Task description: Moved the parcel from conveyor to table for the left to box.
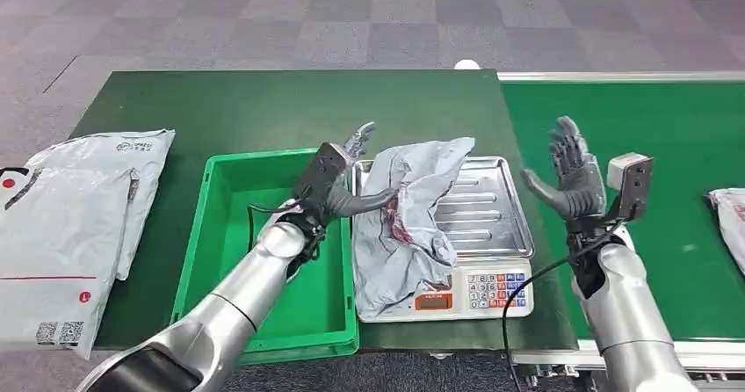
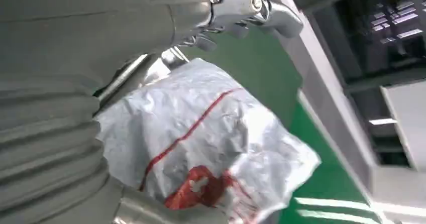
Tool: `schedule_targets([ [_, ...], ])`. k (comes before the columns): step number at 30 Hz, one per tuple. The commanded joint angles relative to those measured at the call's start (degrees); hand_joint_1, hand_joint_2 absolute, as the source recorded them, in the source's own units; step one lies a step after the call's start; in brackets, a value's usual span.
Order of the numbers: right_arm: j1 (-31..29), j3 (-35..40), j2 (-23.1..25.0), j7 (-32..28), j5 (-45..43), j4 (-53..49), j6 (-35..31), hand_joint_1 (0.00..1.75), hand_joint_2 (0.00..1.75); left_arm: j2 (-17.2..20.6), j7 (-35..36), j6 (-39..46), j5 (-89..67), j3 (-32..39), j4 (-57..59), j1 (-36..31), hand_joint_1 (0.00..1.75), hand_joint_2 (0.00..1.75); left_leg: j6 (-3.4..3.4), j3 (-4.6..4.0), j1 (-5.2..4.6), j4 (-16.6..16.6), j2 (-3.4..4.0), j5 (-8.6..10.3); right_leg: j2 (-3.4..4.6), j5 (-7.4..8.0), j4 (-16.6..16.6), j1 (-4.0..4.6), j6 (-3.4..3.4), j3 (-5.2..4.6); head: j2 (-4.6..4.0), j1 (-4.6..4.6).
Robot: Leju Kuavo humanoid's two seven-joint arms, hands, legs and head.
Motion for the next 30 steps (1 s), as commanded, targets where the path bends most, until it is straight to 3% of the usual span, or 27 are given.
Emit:
schedule_targets([
  [1, -8.1, -3.6, -0.1, 3.5, 6.4, 19.2, -6.5, 0.0, 1.75, -2.1, 4.6, 7.0, -11.0, -15.3, 8.8, -2.0, 0.0, 1.75, 0.01, 0.27, 0.02, -0.1, 0.02, -0.03, 0.03, 0.01, -0.2, 0.03, -0.04, 0.3, 0.0, 0.0],
  [6, -9.9, -4.5, 1.0, 1.8, 6.6, 22.8, -3.9, 0.0, 1.75, -2.5, 9.0, 2.7, -17.5, -21.2, 13.5, -3.5, 0.0, 1.75, -0.03, 0.27, 0.0, -0.1, 0.05, -0.05, 0.06, -0.01, -0.2, 0.01, -0.07, 0.27, 0.0, 0.0],
  [9, -11.1, -4.8, 1.9, 1.7, 6.6, 23.4, -3.4, 0.0, 1.75, -3.6, 10.4, -4.5, -22.7, -26.4, 16.0, -4.3, 0.0, 1.75, -0.04, 0.3, 0.02, -0.1, 0.15, -0.08, 0.16, 0.01, -0.1, 0.03, -0.09, 0.27, 0.0, 0.0],
  [17, -8.5, -6.4, 1.8, 2.2, 6.2, 22.2, -1.8, 0.0, 1.75, -5.1, 9.3, -12.1, -24.1, -28.3, 16.0, -3.2, 0.0, 1.75, 0.0, 0.35, 0.02, -0.1, -0.02, -0.07, -0.02, -0.02, -0.2, 0.02, -0.02, 0.43, 0.0, 0.0],
  [24, -6.9, -6.6, 2.3, 1.8, 6.5, 21.1, -0.9, 0.0, 1.75, -5.4, 8.6, -13.8, -26.0, -30.2, 16.0, -3.1, 0.0, 1.75, 0.08, 0.4, -0.04, -0.1, -0.15, -0.09, -0.2, -0.07, -0.2, -0.04, 0.06, 0.53, 0.0, 0.0],
  [25, -7.2, -6.6, 2.6, 1.9, 6.6, 21.2, -0.9, 0.0, 1.75, -5.4, 8.5, -13.3, -26.3, -30.4, 15.8, -3.1, 0.75, 1.75, 0.07, 0.46, 0.01, -0.2, -0.1, -0.09, -0.15, -0.03, -0.3, 0.01, 0.03, 0.59, 0.0, 0.0],
  [26, -7.5, -6.5, 2.7, 1.9, 6.7, 21.3, -0.9, 0.0, 1.75, -5.4, 8.7, -12.9, -26.6, -30.4, 15.9, -3.1, 1.75, 1.75, 0.05, 0.53, 0.03, -0.2, -0.02, -0.09, -0.07, -0.01, -0.3, 0.03, 0.01, 0.65, 0.0, 0.0],
  [30, -7.9, -6.9, 2.9, 1.7, 7.2, 21.2, -1.1, 0.0, 1.75, -5.3, 9.3, -10.2, -28.6, -30.5, 16.1, -3.2, 1.75, 1.75, 0.07, 0.48, 0.01, -0.2, -0.02, -0.08, -0.07, 0.0, -0.3, 0.02, 0.01, 0.59, 0.0, 0.0],
])
